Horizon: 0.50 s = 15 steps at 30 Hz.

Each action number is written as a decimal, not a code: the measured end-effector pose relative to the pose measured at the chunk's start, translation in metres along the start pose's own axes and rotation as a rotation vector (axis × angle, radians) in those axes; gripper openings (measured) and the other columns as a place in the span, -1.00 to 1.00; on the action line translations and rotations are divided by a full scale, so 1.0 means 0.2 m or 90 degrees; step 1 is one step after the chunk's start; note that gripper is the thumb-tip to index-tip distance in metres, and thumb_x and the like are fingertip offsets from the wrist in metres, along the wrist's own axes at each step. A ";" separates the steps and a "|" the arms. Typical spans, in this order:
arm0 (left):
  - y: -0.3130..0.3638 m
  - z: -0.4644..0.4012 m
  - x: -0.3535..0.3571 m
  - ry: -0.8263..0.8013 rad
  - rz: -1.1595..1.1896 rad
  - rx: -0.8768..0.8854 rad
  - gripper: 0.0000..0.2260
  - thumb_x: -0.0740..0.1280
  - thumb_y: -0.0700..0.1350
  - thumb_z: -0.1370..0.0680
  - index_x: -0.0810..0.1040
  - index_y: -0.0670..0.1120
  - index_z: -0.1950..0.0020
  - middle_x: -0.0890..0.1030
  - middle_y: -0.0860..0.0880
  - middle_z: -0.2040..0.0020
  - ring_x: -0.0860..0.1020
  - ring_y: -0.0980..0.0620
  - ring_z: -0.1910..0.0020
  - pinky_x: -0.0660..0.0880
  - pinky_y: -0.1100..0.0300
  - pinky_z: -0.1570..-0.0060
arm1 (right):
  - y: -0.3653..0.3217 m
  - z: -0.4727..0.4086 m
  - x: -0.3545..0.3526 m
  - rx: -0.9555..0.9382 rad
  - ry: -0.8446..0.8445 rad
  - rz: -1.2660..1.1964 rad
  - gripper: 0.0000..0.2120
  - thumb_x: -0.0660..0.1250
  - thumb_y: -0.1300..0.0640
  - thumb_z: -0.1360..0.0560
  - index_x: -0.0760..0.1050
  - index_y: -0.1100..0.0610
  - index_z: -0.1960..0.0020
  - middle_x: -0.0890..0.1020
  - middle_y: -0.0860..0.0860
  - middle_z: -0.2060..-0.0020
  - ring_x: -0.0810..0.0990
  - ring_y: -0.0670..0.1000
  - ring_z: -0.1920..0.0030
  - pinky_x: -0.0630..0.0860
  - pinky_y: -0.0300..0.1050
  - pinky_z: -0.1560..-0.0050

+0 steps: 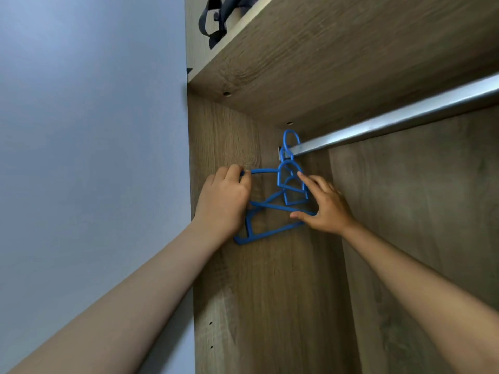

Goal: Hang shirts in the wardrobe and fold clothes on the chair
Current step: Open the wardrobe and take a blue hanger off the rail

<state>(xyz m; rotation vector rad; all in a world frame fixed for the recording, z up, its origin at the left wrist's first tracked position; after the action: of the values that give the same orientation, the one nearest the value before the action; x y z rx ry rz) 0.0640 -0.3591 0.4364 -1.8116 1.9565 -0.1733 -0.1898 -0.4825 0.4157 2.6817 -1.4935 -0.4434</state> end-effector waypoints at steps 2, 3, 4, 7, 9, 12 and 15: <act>-0.01 -0.02 -0.01 0.007 -0.008 0.004 -0.41 0.60 -0.21 -0.18 0.56 -0.28 -0.16 0.59 -0.22 -0.01 0.57 -0.24 0.08 0.54 -0.02 0.20 | 0.00 -0.03 -0.03 0.001 0.000 -0.004 -0.06 0.25 -0.48 -0.31 0.18 0.02 -0.52 0.39 0.02 -0.32 0.47 0.08 -0.26 0.40 -0.02 -0.25; -0.01 -0.03 -0.03 0.011 -0.013 0.005 -0.40 0.61 -0.21 -0.15 0.56 -0.28 -0.14 0.59 -0.22 0.00 0.57 -0.24 0.11 0.54 0.00 0.23 | -0.01 -0.05 -0.04 0.000 0.007 -0.005 -0.06 0.25 -0.48 -0.31 0.19 0.03 -0.51 0.39 0.02 -0.33 0.47 0.09 -0.26 0.41 -0.01 -0.26; -0.02 -0.03 -0.04 0.017 -0.017 0.006 -0.40 0.62 -0.22 -0.13 0.57 -0.28 -0.13 0.59 -0.22 0.02 0.57 -0.23 0.13 0.53 0.02 0.26 | -0.01 -0.06 -0.05 -0.004 0.017 -0.005 -0.06 0.26 -0.47 -0.31 0.20 0.03 -0.51 0.39 0.03 -0.33 0.47 0.09 -0.26 0.44 0.02 -0.26; -0.03 -0.01 -0.09 0.036 -0.018 0.005 -0.41 0.62 -0.20 -0.15 0.57 -0.32 -0.12 0.60 -0.25 0.03 0.57 -0.25 0.15 0.54 0.01 0.29 | -0.04 -0.09 -0.06 -0.027 0.041 -0.018 -0.08 0.32 -0.42 -0.32 0.20 0.06 -0.51 0.39 0.04 -0.34 0.46 0.10 -0.28 0.47 0.10 -0.24; -0.05 0.04 -0.13 0.039 -0.005 0.001 -0.39 0.61 -0.20 -0.16 0.54 -0.35 -0.15 0.59 -0.28 0.01 0.57 -0.28 0.12 0.55 -0.03 0.25 | -0.07 -0.09 -0.06 -0.035 0.060 -0.023 -0.06 0.31 -0.42 -0.33 0.17 0.09 -0.52 0.38 0.06 -0.36 0.43 0.11 -0.30 0.45 0.12 -0.26; -0.06 0.12 -0.20 0.051 -0.010 0.012 -0.37 0.59 -0.23 -0.18 0.50 -0.39 -0.18 0.56 -0.32 -0.07 0.56 -0.32 0.03 0.55 -0.08 0.16 | -0.12 -0.06 -0.06 -0.044 0.131 -0.011 -0.02 0.24 -0.46 -0.35 0.16 0.19 -0.50 0.38 0.16 -0.37 0.41 0.18 -0.30 0.35 0.03 -0.31; -0.06 0.23 -0.32 0.065 -0.005 0.027 -0.40 0.58 -0.19 -0.23 0.51 -0.38 -0.19 0.55 -0.33 -0.12 0.55 -0.33 -0.03 0.53 -0.10 0.07 | -0.22 -0.01 -0.10 -0.055 0.212 -0.020 -0.01 0.18 -0.49 -0.36 0.24 0.28 -0.45 0.42 0.21 -0.32 0.40 0.20 -0.24 0.26 -0.09 -0.29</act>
<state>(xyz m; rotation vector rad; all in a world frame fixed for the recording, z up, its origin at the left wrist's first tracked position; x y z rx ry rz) 0.0946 -0.2893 0.4166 -1.8158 1.9994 -0.3138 -0.1633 -0.4425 0.4152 2.5567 -1.3083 -0.0533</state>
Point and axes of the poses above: each hand's wrist, its own z-axis away from the middle knuckle, its own x-axis out of the palm, y = z × x, the point moved 1 cm from there along -z, towards the middle knuckle
